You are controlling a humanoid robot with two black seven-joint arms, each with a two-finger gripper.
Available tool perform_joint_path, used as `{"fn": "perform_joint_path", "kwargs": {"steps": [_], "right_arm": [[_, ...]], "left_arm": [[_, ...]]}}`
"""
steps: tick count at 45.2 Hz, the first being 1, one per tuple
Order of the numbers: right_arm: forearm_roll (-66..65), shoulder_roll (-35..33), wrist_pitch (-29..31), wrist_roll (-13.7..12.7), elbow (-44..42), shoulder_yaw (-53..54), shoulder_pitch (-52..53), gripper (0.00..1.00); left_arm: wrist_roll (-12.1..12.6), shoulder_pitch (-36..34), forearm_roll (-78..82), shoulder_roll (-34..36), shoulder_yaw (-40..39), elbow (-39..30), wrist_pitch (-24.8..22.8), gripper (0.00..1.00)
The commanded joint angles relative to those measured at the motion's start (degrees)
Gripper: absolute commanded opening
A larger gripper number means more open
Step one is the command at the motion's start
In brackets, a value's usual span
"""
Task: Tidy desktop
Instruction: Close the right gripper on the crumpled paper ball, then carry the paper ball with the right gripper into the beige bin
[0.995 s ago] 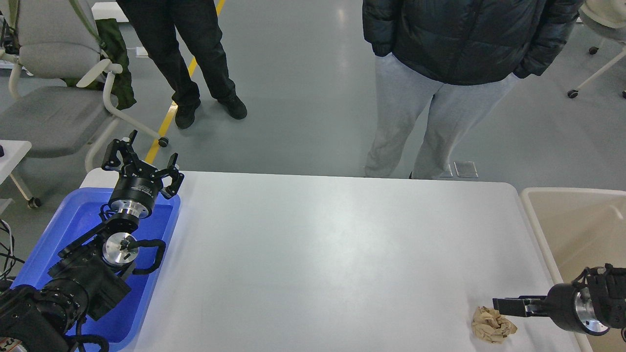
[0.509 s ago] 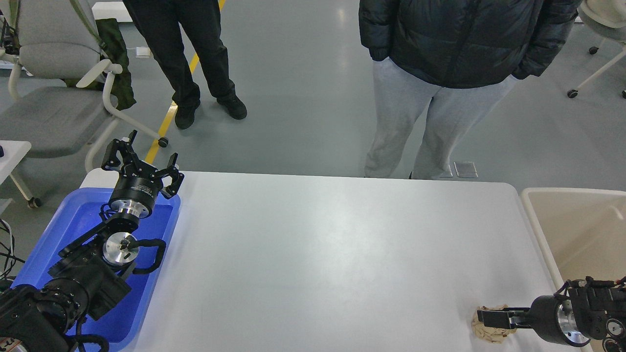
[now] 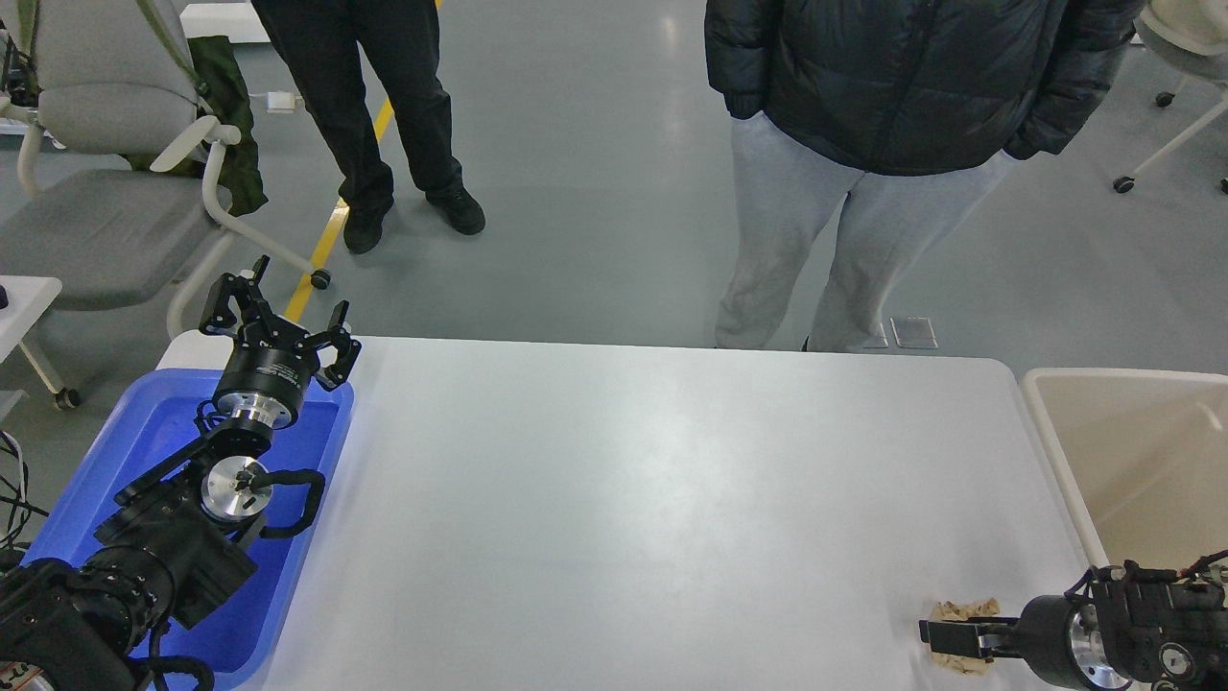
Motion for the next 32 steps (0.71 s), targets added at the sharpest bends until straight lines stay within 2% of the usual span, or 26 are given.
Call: {"fn": "perform_joint_path", "kwargs": {"steps": [1, 6, 8, 11, 12, 15, 16, 17, 32], "right_arm": [[-0.1, 1.4, -1.3, 1.1, -1.4, 0.0, -0.4, 0.98], [-0.1, 1.4, -1.6, 2.0, -1.9, 0.0, -0.4, 0.96], [-0.1, 1.4, -1.8, 2.1, -1.9, -0.2, -0.4, 0.93], [-0.2, 1.3, -1.9, 2.1, -1.9, -0.6, -0.5, 0.80], [-0.2, 1.3, -1.9, 2.1, -1.9, -0.6, -0.5, 0.74], [-0.2, 1.1, -1.9, 2.1, -1.9, -1.0, -0.5, 0.47], [-0.8, 0.8, -1.9, 2.0, -1.8, -1.1, -0.5, 0.17], [-1.2, 0.8, -1.9, 2.1, -1.8, -1.2, -0.5, 0.02], [-1.9, -1.7, -3.4, 3.0, -0.6, -1.1, -0.7, 0.00]], "left_arm": [[0.0, -0.1, 0.0, 0.0, 0.0, 0.0, 0.0, 1.00], [0.0, -0.1, 0.0, 0.0, 0.0, 0.0, 0.0, 1.00], [0.0, -0.1, 0.0, 0.0, -0.1, 0.0, 0.0, 1.00], [0.0, -0.1, 0.0, 0.0, 0.0, 0.0, 0.0, 1.00], [0.0, -0.1, 0.0, 0.0, -0.1, 0.0, -0.1, 1.00], [0.0, -0.1, 0.0, 0.0, -0.1, 0.0, 0.0, 1.00], [0.0, 0.0, 0.0, 0.0, 0.0, 0.0, 0.0, 1.00], [0.1, -0.1, 0.0, 0.0, -0.1, 0.0, 0.0, 1.00], [0.0, 0.0, 0.0, 0.0, -0.1, 0.0, 0.0, 1.00]]}}
